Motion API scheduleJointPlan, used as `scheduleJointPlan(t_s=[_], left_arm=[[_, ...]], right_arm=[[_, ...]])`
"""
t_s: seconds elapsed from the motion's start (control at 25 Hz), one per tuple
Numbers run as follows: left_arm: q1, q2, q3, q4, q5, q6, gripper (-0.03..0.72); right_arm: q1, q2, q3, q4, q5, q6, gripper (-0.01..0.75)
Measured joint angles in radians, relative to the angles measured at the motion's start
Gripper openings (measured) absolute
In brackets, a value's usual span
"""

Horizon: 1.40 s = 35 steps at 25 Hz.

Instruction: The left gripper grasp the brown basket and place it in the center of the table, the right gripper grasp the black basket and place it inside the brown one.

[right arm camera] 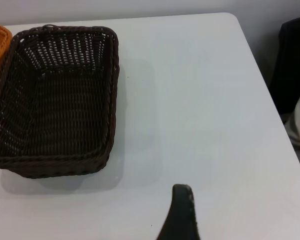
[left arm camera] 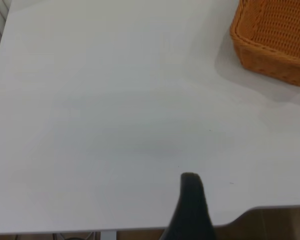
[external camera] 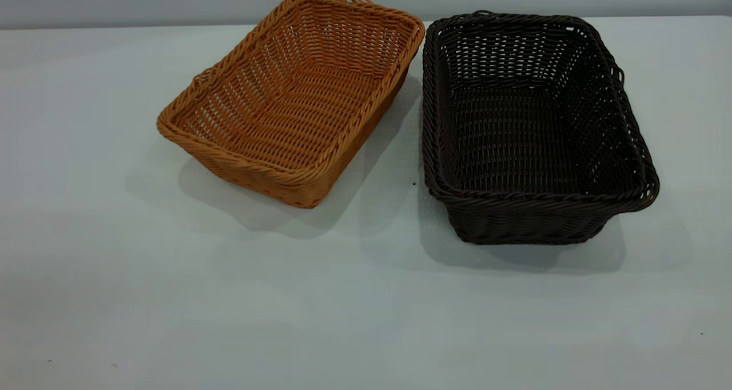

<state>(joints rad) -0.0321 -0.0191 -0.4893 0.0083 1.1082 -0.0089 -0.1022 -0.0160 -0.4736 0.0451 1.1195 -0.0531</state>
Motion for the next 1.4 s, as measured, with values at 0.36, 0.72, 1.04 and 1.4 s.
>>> scheduleJointPlan(t_s=[0.36, 0.72, 1.04, 1.4], left_arm=[[0.000, 0.041, -0.029, -0.008, -0.033, -0.015, 0.527], [0.000, 0.565, -0.182, -0.128, -0.331, 0.091, 0.527], [0.000, 1.122, -0.366, -0.325, -0.623, 0.365, 0.527], [-0.037, 1.756, -0.736, -0.519, -0.623, 0.713, 0.527]], right_arm=[[0.000, 0.000, 0.000, 0.000, 0.000, 0.000, 0.552], [0.000, 0.000, 0.000, 0.000, 0.000, 0.000, 0.552], [0.000, 0.000, 0.000, 0.001, 0.000, -0.001, 0.552], [0.000, 0.000, 0.000, 0.002, 0.000, -0.001, 0.552]])
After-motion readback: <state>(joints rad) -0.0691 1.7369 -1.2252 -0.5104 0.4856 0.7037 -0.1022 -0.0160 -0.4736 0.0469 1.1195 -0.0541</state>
